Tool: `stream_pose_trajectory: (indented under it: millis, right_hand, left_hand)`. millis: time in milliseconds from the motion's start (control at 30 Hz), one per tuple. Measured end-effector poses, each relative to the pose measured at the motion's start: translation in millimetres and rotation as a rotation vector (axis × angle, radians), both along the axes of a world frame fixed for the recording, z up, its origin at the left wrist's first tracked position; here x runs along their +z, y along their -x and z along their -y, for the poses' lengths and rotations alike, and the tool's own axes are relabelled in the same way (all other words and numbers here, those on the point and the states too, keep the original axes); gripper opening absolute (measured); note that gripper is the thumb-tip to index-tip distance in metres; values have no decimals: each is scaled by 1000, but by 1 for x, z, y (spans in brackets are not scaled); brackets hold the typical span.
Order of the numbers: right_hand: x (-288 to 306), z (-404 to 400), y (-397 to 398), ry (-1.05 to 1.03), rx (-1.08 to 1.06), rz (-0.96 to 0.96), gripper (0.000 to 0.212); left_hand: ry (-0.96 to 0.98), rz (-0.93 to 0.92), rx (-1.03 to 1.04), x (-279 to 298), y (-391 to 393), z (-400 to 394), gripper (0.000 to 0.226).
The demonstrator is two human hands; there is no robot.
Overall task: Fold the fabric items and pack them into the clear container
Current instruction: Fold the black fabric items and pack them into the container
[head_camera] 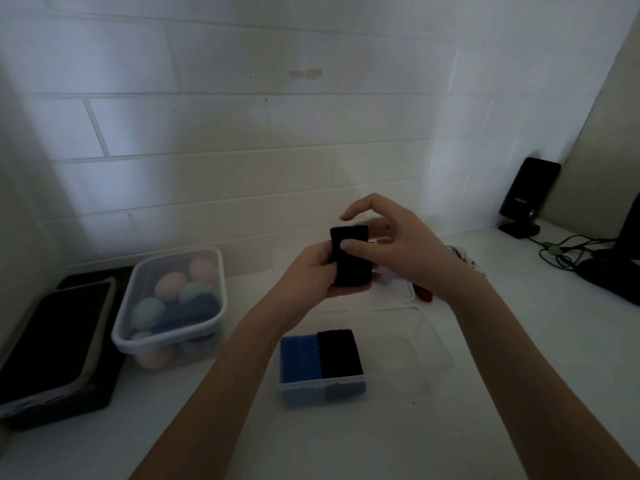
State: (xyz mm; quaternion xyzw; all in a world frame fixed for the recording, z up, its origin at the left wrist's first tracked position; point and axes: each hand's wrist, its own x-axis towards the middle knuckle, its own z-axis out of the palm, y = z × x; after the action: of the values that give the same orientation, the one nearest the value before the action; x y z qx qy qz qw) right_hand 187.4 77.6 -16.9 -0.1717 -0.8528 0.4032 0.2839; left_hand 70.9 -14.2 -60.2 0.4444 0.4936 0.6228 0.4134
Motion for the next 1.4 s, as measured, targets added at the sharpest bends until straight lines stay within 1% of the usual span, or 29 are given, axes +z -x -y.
stream_pose_trajectory:
  millis: [100,233,333,367,400,433,500,533,567,633,733,800,867,1000,1133,1267,1300,1400]
  right_hand:
    - [4,2,-4,40,38,-30,29]
    - [6,1,-5,72,-10,-90,22]
    - [7,-5,-9,44,-94,-72,26]
    - [7,-7,-10,27,-112,-64,28]
    - [8,-7,-11,19,-122,-61,28]
    - [8,-7,-11,30,-120,-65,28]
    - [7,-5,-11,92,-96,-65,27]
    - [7,-3,-10,134,-82,-63,28]
    - [6,-3,-9,183,-70,-63,28]
    - [3,-4,-7,254,-60,-55,29]
    - [1,-5,-7,242,-62,-11,24]
    - [1,-5,-8,251,-38,-20,19]
    - [2,-3,-8,236,-11,-50,16]
    - [5,-2,-7,234,-13,-137,11]
    - [2,-1,-4,180,-50,-103,10]
    - [-1,-2,-2,158,-85,-81,13]
    - [0,-1,-3,154,-95,-80,12]
    - [0,-2,-13,193,-98,-31,8]
  left_hand:
    - [17,32,-47,1,1,1,28]
    - [13,188,-122,4,-4,0,29]
    - [70,289,-196,4,-7,-3,39]
    - [80,329,-192,4,-7,-3,48]
    - [80,326,-166,4,-6,-4,54]
    - [78,285,-134,2,-4,-4,53]
    - [68,114,-51,-2,-2,-5,30]
    - [61,62,-16,-3,-2,-5,22]
    - [56,45,3,-3,-2,-5,19]
    - [44,12,7,-4,-1,-4,18]
    - [38,-109,17,-4,-3,-2,18]
    - [35,-165,21,-5,-3,-2,15]
    - [39,-178,41,-5,-4,-3,14]
    - [32,-197,82,-3,-6,-3,24]
    - [11,-177,-5,-5,-6,-2,23]
    - [33,-182,17,-5,-3,0,20]
    - [45,-216,26,-3,-2,0,19]
    - [67,-437,84,3,4,5,20]
